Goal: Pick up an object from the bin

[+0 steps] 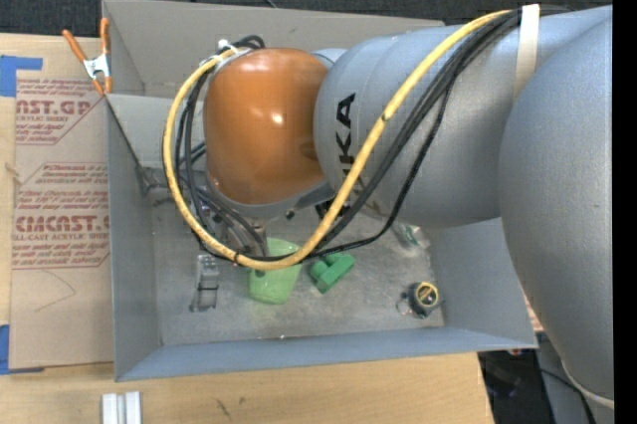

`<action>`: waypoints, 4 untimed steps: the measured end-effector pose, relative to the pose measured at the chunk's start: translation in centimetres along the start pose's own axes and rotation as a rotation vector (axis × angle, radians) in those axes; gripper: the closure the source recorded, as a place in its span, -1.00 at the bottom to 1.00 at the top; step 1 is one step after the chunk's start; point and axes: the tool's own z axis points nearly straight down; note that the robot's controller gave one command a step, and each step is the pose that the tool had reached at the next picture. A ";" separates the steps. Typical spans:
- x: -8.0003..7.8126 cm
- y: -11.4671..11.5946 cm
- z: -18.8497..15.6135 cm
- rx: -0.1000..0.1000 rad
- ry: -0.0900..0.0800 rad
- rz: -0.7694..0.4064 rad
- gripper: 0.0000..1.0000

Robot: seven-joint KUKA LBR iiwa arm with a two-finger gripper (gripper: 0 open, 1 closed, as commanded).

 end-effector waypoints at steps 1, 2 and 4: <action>0.0 0.0 0.0 0.000 0.000 0.000 1.00; 0.0 0.0 0.0 0.000 0.000 0.000 -1.00; -4.0 -14.6 15.3 0.000 0.004 -0.302 -1.00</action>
Offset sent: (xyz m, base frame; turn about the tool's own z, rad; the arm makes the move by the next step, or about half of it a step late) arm 0.0000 0.0000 0.0000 0.0000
